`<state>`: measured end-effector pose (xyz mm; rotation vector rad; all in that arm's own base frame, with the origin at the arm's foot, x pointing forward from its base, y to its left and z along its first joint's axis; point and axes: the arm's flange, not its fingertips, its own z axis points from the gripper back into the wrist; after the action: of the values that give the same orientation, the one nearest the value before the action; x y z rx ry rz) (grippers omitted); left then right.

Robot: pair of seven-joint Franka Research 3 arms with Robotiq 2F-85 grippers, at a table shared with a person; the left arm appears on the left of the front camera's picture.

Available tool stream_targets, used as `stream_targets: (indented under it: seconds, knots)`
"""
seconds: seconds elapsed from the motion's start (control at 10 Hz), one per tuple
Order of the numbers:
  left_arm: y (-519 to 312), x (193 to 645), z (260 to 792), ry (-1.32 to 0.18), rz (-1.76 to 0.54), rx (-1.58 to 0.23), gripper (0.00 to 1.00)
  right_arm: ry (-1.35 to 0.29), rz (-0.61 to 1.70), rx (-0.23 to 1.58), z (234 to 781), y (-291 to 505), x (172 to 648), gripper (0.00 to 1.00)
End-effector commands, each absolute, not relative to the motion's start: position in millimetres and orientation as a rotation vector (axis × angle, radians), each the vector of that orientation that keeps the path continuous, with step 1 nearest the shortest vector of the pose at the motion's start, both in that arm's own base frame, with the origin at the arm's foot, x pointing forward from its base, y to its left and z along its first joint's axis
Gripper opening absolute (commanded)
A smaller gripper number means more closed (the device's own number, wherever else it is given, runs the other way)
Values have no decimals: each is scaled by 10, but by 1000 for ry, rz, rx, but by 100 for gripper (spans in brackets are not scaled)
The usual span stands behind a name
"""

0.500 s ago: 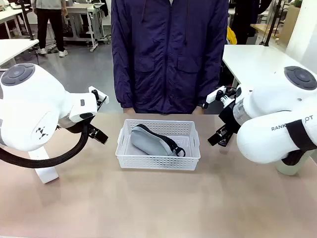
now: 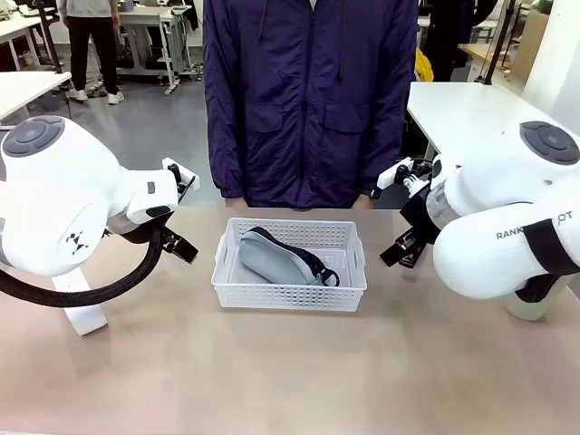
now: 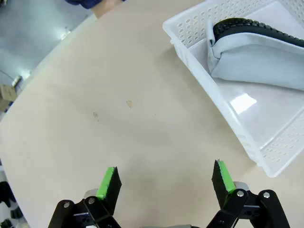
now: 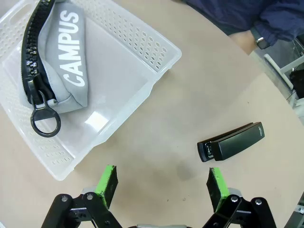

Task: Efficiently arrange items inside the basket to fit them all.
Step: Pick up the Digital clock and place it inside the Organizing basket.

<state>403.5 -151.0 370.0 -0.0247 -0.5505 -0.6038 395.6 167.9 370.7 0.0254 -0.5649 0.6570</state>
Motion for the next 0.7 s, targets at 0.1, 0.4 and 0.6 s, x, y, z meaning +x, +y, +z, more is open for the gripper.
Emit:
stream_targets:
  seconds: [0.1, 0.4, 0.6]
  knots:
    - [-1510, 4034, 3701, -551, -604, -24, 100, -565, 656, 26, 3708, 1678, 3956, 100]
    - [-1510, 4034, 3701, -551, -604, -24, 100, -565, 656, 26, 3708, 1678, 3956, 100]
    - [-1510, 4034, 3701, -551, -604, -24, 100, -565, 656, 26, 3708, 1678, 3956, 100]
